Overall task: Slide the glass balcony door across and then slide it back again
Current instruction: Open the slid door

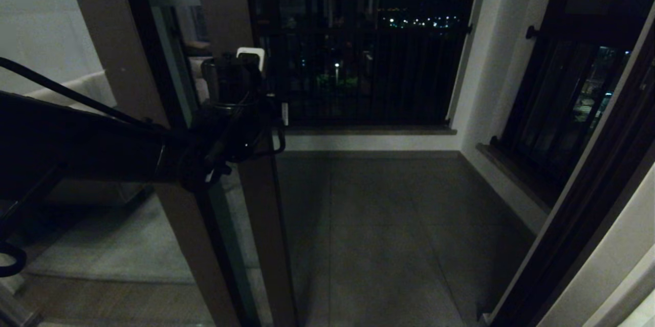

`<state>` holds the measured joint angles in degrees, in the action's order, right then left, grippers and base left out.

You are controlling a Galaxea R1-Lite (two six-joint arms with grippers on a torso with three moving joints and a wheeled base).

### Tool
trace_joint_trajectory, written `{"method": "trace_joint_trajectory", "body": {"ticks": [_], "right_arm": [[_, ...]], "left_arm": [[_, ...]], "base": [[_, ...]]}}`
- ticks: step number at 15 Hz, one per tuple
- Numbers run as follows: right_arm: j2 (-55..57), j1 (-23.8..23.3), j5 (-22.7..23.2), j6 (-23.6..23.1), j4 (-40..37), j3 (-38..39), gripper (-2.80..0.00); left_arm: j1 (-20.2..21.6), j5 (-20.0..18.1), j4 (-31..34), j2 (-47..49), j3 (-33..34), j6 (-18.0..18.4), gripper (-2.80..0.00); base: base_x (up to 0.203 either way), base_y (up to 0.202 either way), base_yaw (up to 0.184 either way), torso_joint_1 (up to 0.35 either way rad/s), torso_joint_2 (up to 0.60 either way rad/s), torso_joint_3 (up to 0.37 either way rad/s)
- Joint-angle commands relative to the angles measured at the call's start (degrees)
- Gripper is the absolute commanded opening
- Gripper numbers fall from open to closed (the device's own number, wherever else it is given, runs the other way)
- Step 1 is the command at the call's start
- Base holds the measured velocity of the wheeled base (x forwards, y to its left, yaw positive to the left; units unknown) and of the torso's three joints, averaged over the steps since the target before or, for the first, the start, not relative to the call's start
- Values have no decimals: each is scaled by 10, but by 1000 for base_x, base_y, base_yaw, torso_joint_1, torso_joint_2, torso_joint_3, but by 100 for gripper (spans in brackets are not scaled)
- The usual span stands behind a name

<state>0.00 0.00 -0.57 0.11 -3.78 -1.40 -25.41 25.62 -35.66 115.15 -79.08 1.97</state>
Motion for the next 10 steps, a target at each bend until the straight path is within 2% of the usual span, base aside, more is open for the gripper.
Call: {"method": "trace_joint_trajectory", "body": {"ticks": [1, 4, 7, 10], "right_arm": [[1, 0, 0, 0, 0, 0, -280], [1, 0, 0, 0, 0, 0, -280], [1, 0, 0, 1, 0, 0, -280], [1, 0, 0, 1, 0, 0, -280]], "left_arm": [[1, -1, -4, 1, 1, -1, -280], [10, -1, -5, -1, 9, -1, -280], [17, -2, -49, -5, 39, 2, -280], [28, -2, -57, -6, 48, 4, -280]], "base": [[0, 0, 0, 0, 0, 0], [0, 0, 0, 0, 0, 0], [0, 0, 0, 0, 0, 0], [0, 0, 0, 0, 0, 0]]}}
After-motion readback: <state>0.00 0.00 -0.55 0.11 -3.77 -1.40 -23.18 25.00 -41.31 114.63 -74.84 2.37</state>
